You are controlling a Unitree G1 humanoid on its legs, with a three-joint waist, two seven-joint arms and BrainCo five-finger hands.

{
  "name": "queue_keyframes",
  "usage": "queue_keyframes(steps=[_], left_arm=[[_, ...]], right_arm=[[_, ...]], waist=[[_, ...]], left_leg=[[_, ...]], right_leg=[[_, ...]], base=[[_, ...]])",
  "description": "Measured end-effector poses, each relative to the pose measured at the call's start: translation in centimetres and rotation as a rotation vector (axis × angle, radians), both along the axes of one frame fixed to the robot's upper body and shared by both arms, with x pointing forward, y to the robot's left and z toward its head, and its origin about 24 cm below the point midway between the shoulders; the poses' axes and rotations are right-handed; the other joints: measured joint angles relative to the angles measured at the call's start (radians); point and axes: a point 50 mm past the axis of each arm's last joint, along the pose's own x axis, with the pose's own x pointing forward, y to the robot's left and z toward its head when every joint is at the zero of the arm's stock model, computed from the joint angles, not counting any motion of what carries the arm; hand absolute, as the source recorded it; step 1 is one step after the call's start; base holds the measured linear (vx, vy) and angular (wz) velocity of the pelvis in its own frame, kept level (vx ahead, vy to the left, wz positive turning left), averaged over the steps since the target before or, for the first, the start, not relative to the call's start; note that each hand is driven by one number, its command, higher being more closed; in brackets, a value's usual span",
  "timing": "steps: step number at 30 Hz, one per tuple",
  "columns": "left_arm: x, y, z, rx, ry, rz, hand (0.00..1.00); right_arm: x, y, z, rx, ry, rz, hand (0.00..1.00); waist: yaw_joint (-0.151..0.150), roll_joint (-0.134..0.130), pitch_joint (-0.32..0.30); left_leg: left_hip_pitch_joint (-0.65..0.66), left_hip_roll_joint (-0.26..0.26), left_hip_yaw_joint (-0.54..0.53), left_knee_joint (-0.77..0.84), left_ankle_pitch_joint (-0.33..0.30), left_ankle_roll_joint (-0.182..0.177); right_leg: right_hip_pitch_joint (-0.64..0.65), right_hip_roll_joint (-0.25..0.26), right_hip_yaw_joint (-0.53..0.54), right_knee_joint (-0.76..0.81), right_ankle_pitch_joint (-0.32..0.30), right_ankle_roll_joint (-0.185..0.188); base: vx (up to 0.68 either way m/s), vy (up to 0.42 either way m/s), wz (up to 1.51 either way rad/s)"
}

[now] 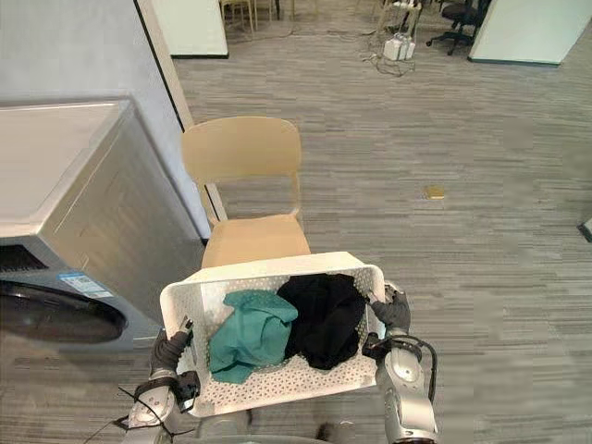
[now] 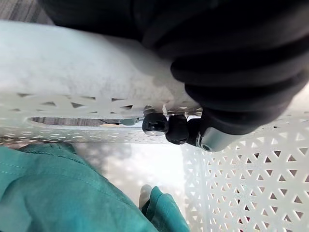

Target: Pick up the laundry basket with both hands and put the clothes into the washing machine.

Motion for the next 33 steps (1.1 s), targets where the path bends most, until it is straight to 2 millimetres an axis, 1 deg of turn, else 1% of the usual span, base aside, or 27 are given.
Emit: queue_keyframes(steps=[1,2,3,4,5,6,7,8,9,10,11,13,14,15,16,17,18,21,22,25,28,30,32,33], left_arm=[[-0.1,0.0,-0.1,-0.003,0.004,0.003,1.00],[-0.2,-0.1,-0.1,-0.005,0.007,0.005,1.00],[-0.4,0.3,-0.2,0.003,0.010,0.017,1.00],[-0.4,0.7,-0.1,0.012,0.008,0.026,1.00],[-0.4,1.5,-0.1,0.027,0.013,0.048,1.00],[-0.5,1.8,-0.4,0.029,0.029,0.061,1.00],[-0.5,2.0,-0.4,0.036,0.031,0.062,1.00],[-0.6,2.4,-0.4,0.051,0.032,0.066,1.00],[-0.9,2.7,-0.4,0.057,0.040,0.078,1.00],[-1.5,3.4,-0.4,0.073,0.048,0.113,1.00],[-1.7,3.7,-0.3,0.078,0.045,0.125,1.00],[-1.6,4.0,0.0,0.088,0.032,0.135,1.00],[-1.6,4.0,0.0,0.090,0.033,0.134,1.00],[-1.7,4.0,0.0,0.090,0.037,0.132,1.00],[-1.8,3.8,-0.3,0.080,0.050,0.131,1.00],[-2.1,3.6,-0.6,0.071,0.065,0.133,1.00],[-2.0,3.4,-0.6,0.067,0.061,0.131,1.00],[-1.7,2.9,-0.6,0.042,0.049,0.134,1.00],[-1.6,2.6,-0.8,0.030,0.053,0.129,1.00],[-1.5,2.2,-1.1,0.012,0.062,0.122,1.00],[-1.6,2.3,-1.6,0.010,0.084,0.121,1.00],[-1.2,2.6,-1.5,0.022,0.079,0.113,1.00],[0.0,3.2,-1.0,0.022,0.046,0.105,1.00],[1.3,3.4,-0.5,0.024,0.014,0.095,1.00]], right_arm=[[0.2,-0.1,-0.1,-0.001,0.005,0.004,1.00],[0.2,0.0,-0.2,-0.003,0.009,0.009,1.00],[0.3,0.4,-0.7,0.008,0.023,0.018,1.00],[0.3,0.8,-0.8,0.019,0.024,0.021,1.00],[0.2,1.6,-0.9,0.036,0.023,0.032,1.00],[0.2,1.9,-1.1,0.035,0.029,0.040,1.00],[0.2,2.0,-1.1,0.037,0.033,0.043,1.00],[0.1,2.4,-1.3,0.052,0.041,0.057,1.00],[0.0,2.8,-1.4,0.061,0.043,0.070,1.00],[-0.1,3.5,-1.5,0.070,0.046,0.102,1.00],[0.0,3.8,-1.4,0.074,0.041,0.116,1.00],[0.1,4.1,-1.2,0.083,0.027,0.127,1.00],[0.1,4.1,-1.2,0.083,0.027,0.127,1.00],[-0.1,4.1,-1.3,0.084,0.036,0.125,1.00],[-0.4,4.1,-1.5,0.087,0.051,0.119,1.00],[-0.5,3.9,-1.6,0.079,0.060,0.121,1.00],[-0.5,3.7,-1.3,0.070,0.045,0.127,1.00],[-0.4,3.3,-0.7,0.042,0.023,0.121,1.00],[-0.4,3.2,-0.6,0.028,0.017,0.120,1.00],[-0.6,2.7,-0.6,0.018,0.023,0.104,1.00],[-0.8,2.7,-0.9,0.023,0.042,0.104,1.00],[-0.6,2.8,-0.8,0.029,0.038,0.108,1.00],[0.2,3.0,-0.2,0.036,0.008,0.112,1.00],[1.3,3.2,0.6,0.036,-0.026,0.117,1.00]], waist=[[0.002,0.006,-0.003],[0.006,0.012,-0.006],[0.029,0.008,-0.011],[0.032,0.003,-0.015],[0.017,-0.021,-0.016],[0.022,-0.024,-0.015],[0.023,-0.029,-0.013],[0.018,-0.035,-0.004],[0.022,-0.035,-0.004],[0.023,-0.032,-0.003],[0.024,-0.025,0.001],[0.021,-0.040,-0.009],[0.019,-0.042,-0.010],[0.018,-0.061,-0.014],[0.011,-0.066,-0.014],[0.014,-0.056,-0.019],[0.016,-0.045,-0.025],[0.021,-0.040,-0.029],[0.020,-0.042,-0.030],[0.022,-0.047,-0.033],[0.026,-0.047,-0.033],[0.026,-0.054,-0.020],[0.027,-0.066,0.008],[0.027,-0.071,0.041]], left_leg=[[-0.002,-0.054,0.001,-0.207,0.022,-0.025],[-0.002,-0.068,-0.001,-0.282,0.034,-0.041],[0.012,-0.094,-0.011,-0.278,0.112,0.001],[0.021,-0.118,-0.011,-0.259,0.106,0.015],[0.035,-0.141,-0.010,-0.228,0.069,0.047],[0.053,-0.154,-0.009,-0.214,0.041,0.061],[0.072,-0.161,-0.010,-0.219,0.030,0.071],[0.129,-0.175,-0.016,-0.247,0.022,0.078],[0.175,-0.176,-0.018,-0.279,0.023,0.077],[0.244,-0.175,-0.028,-0.334,0.023,0.077],[0.261,-0.175,-0.033,-0.353,0.021,0.074],[0.270,-0.169,-0.062,-0.377,0.015,0.057],[0.271,-0.170,-0.065,-0.377,0.013,0.050],[0.272,-0.183,-0.080,-0.375,0.004,0.034],[0.279,-0.190,-0.091,-0.365,-0.012,0.011],[0.284,-0.176,-0.095,-0.368,-0.009,0.006],[0.285,-0.157,-0.094,-0.382,-0.008,0.000],[0.298,-0.130,-0.090,-0.432,0.003,-0.023],[0.310,-0.123,-0.088,-0.450,0.005,-0.028],[0.330,-0.120,-0.085,-0.473,0.006,-0.029],[0.327,-0.123,-0.081,-0.484,0.006,-0.029],[0.308,-0.129,-0.083,-0.480,0.007,-0.030],[0.242,-0.133,-0.088,-0.447,0.009,-0.032],[0.199,-0.136,-0.092,-0.428,0.013,-0.036]], right_leg=[[0.021,-0.007,-0.005,-0.007,-0.022,0.023],[0.029,-0.005,-0.004,-0.003,-0.038,0.037],[0.042,-0.020,0.021,0.037,-0.091,0.063],[0.049,-0.041,0.024,0.065,-0.118,0.081],[0.046,-0.078,0.023,0.171,-0.152,0.125],[-0.031,-0.123,0.032,0.376,-0.142,0.132],[-0.066,-0.145,0.040,0.477,-0.116,0.132],[-0.108,-0.178,0.063,0.597,-0.118,0.125],[-0.118,-0.180,0.068,0.612,-0.123,0.122],[-0.129,-0.177,0.067,0.558,-0.125,0.120],[-0.139,-0.175,0.067,0.520,-0.125,0.120],[-0.186,-0.148,0.088,0.338,-0.118,0.119],[-0.194,-0.140,0.104,0.272,-0.095,0.106],[-0.204,-0.140,0.120,0.163,0.000,0.098],[-0.197,-0.151,0.124,0.142,0.086,0.131],[-0.180,-0.141,0.113,0.125,0.087,0.129],[-0.165,-0.123,0.100,0.094,0.091,0.121],[-0.142,-0.087,0.084,0.025,0.111,0.098],[-0.128,-0.078,0.081,0.005,0.115,0.094],[-0.112,-0.071,0.084,-0.017,0.119,0.092],[-0.113,-0.071,0.085,-0.040,0.136,0.095],[-0.126,-0.076,0.082,-0.045,0.141,0.099],[-0.187,-0.083,0.078,-0.017,0.143,0.099],[-0.228,-0.090,0.076,0.005,0.143,0.099]], base=[[0.37,0.117,0.07],[0.40,0.171,-0.18],[0.35,0.172,-0.29],[0.50,0.189,-0.10],[0.52,0.159,0.17],[0.52,0.145,0.26],[0.50,0.136,0.25],[0.49,0.085,0.27],[0.61,0.064,0.28],[0.48,0.016,0.15],[0.41,-0.028,0.24],[0.23,-0.073,0.41],[0.21,-0.100,0.53],[0.27,-0.160,0.64],[0.32,-0.200,0.56],[0.30,-0.224,0.36],[0.23,-0.172,0.07],[0.14,-0.125,-0.01],[0.10,-0.078,-0.01],[0.07,-0.028,-0.07],[0.01,0.024,-0.04],[-0.04,0.042,0.03],[-0.11,0.010,0.04],[-0.14,-0.002,0.10]])
